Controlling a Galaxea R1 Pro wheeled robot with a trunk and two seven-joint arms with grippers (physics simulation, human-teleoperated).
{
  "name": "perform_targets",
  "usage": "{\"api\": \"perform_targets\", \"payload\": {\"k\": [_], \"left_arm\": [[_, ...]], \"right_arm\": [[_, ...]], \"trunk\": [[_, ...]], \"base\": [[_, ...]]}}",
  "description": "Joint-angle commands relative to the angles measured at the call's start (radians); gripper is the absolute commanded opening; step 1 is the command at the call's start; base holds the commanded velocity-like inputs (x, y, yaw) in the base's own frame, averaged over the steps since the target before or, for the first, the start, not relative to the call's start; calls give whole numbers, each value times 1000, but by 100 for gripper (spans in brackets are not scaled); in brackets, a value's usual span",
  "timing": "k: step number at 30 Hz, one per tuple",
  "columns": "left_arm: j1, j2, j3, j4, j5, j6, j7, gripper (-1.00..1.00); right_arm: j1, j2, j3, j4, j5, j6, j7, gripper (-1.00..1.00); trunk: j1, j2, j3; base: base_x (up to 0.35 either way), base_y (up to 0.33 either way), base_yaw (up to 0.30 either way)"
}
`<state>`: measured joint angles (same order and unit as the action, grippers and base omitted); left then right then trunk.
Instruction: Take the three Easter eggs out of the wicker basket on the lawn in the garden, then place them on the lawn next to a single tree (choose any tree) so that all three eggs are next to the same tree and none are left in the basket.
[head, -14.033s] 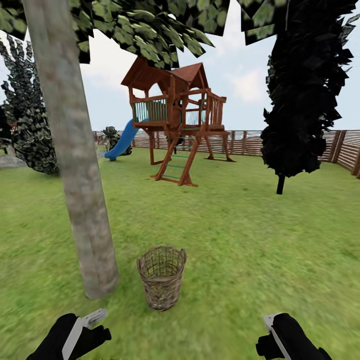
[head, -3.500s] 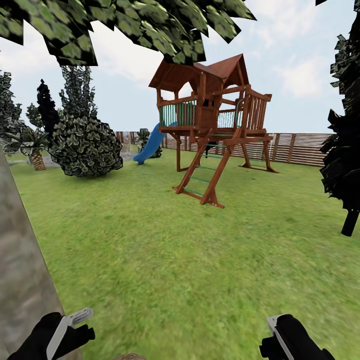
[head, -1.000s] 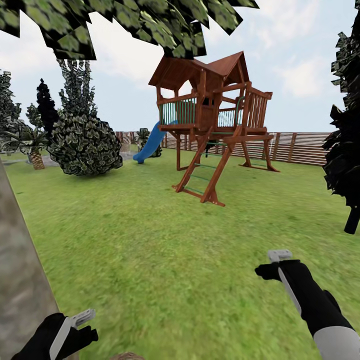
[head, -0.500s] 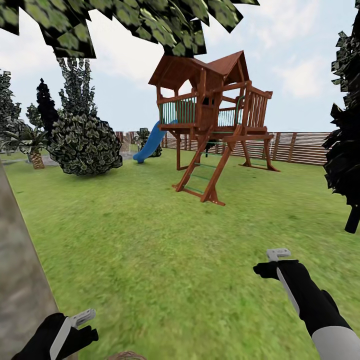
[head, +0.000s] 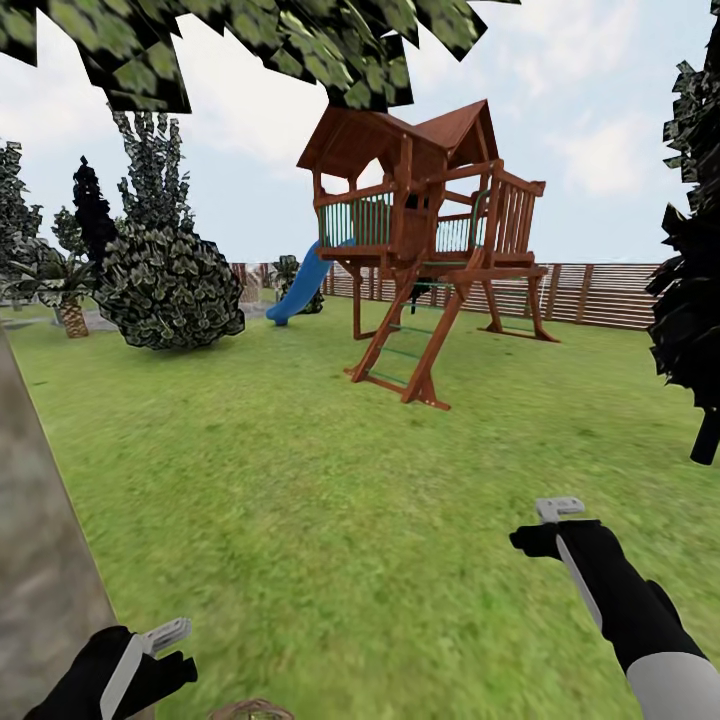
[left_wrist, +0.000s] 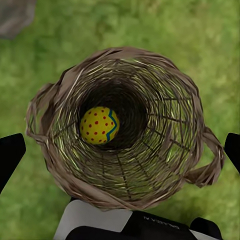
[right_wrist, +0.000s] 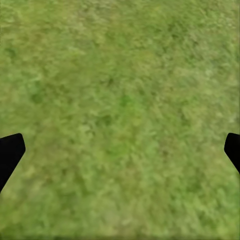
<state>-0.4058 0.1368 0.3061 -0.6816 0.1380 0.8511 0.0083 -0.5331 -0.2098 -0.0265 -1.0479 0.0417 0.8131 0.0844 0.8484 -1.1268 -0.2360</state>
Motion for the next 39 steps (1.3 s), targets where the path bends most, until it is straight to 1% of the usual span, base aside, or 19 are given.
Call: {"api": "perform_targets", "payload": {"k": [1, 6, 10, 13, 18, 39], "left_arm": [[-1, 0, 2, -1, 5, 5, 1, 100], [-1, 0, 2, -1, 5, 5, 1, 100], [-1, 0, 4, -1, 5, 5, 1, 100], [-1, 0, 4, -1, 5, 5, 2, 100], [-1, 0, 5, -1, 5, 5, 2, 100], [-1, -2, 5, -1, 5, 5, 3, 100]], "right_arm": [[-1, 0, -2, -1, 5, 4, 8, 100], [-1, 1, -2, 0, 5, 4, 8, 100], [-1, 1, 2, 4, 6, 2, 8, 100], [-1, -3, -2, 30, 4, 1, 8, 100], [-1, -7, -3, 47, 5, -22, 8, 100], [-1, -2, -5, 37, 6, -29, 8, 100]], "trunk": [[4, -8, -5], [23, -43, -20], [23, -43, -20], [23, -43, -20], [23, -43, -20], [104, -190, -86]], "base": [[0, 0, 0], [0, 0, 0], [0, 0, 0], [0, 0, 0], [0, 0, 0], [0, 0, 0]]}}
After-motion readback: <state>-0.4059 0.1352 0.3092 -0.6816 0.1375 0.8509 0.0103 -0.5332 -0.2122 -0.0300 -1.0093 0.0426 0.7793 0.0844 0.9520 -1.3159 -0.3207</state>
